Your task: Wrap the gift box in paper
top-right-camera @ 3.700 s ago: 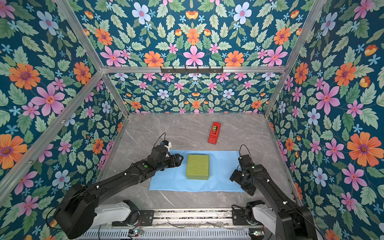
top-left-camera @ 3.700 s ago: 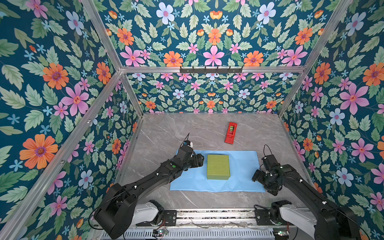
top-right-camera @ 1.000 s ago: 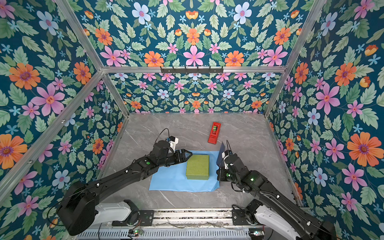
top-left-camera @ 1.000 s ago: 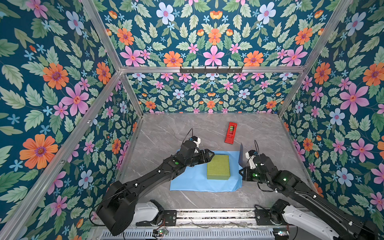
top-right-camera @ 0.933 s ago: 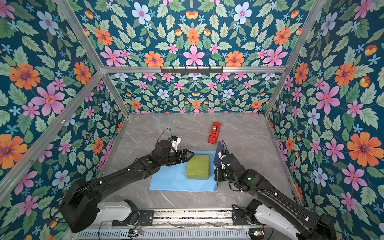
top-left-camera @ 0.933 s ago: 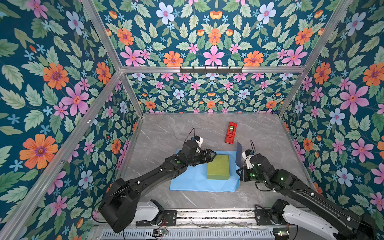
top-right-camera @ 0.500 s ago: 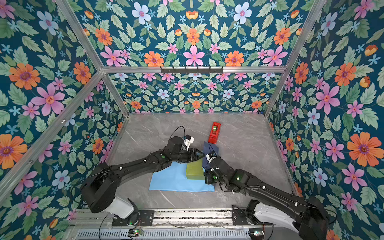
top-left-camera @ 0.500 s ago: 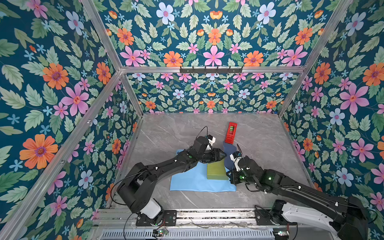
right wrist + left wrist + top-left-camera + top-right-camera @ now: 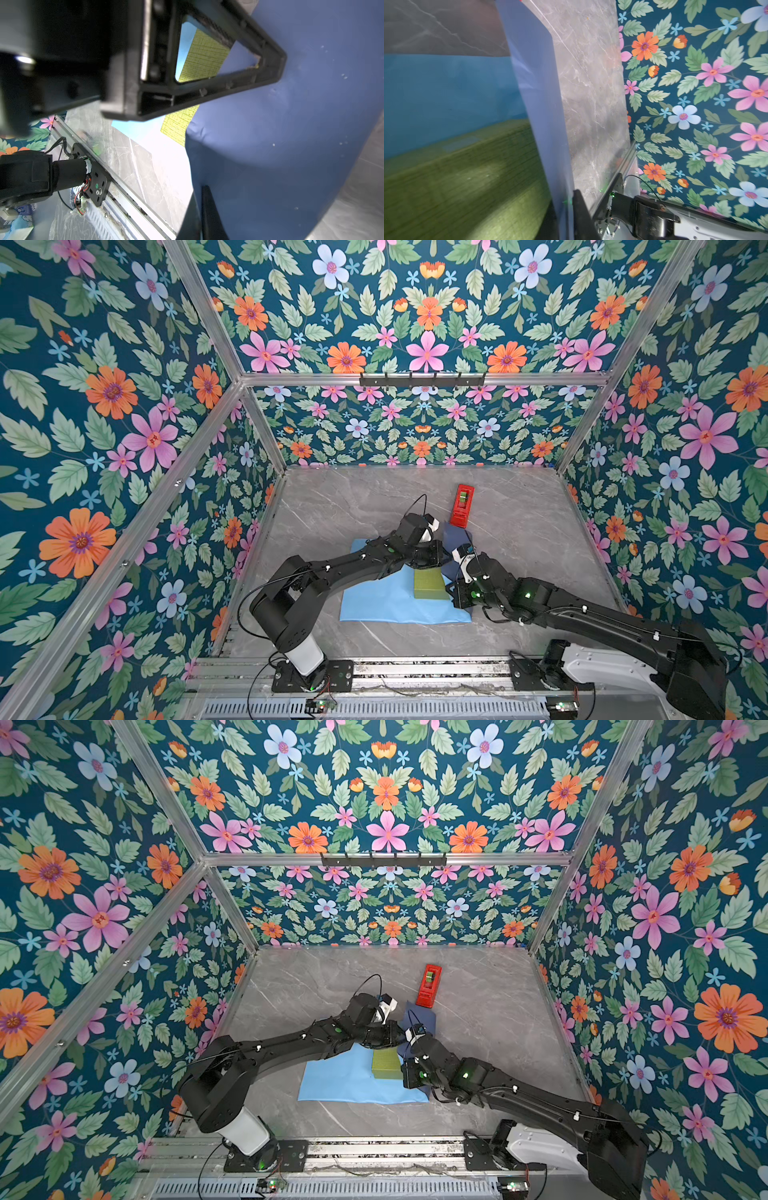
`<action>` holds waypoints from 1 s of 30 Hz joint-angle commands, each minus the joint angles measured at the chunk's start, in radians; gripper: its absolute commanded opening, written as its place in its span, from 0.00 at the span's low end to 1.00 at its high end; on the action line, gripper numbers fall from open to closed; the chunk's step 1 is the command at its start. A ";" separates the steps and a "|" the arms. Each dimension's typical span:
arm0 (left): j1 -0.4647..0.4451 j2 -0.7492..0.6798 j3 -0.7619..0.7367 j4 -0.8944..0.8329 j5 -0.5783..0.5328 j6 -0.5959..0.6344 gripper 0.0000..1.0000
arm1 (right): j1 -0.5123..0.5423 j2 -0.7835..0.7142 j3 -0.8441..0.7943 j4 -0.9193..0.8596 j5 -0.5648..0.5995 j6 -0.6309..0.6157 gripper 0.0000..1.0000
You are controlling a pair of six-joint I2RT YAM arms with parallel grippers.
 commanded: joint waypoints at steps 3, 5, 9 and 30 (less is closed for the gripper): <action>0.001 -0.023 -0.026 -0.001 -0.040 0.025 0.00 | 0.002 0.003 0.023 -0.006 0.000 -0.014 0.12; 0.005 -0.038 -0.045 0.019 -0.041 0.019 0.00 | 0.002 -0.014 0.033 -0.039 0.004 -0.022 0.25; 0.012 -0.070 -0.097 0.080 -0.035 -0.007 0.00 | -0.002 -0.094 0.054 -0.132 -0.011 -0.071 0.51; 0.044 -0.190 -0.237 0.133 -0.045 -0.022 0.00 | -0.451 0.116 0.127 -0.176 -0.288 -0.025 0.94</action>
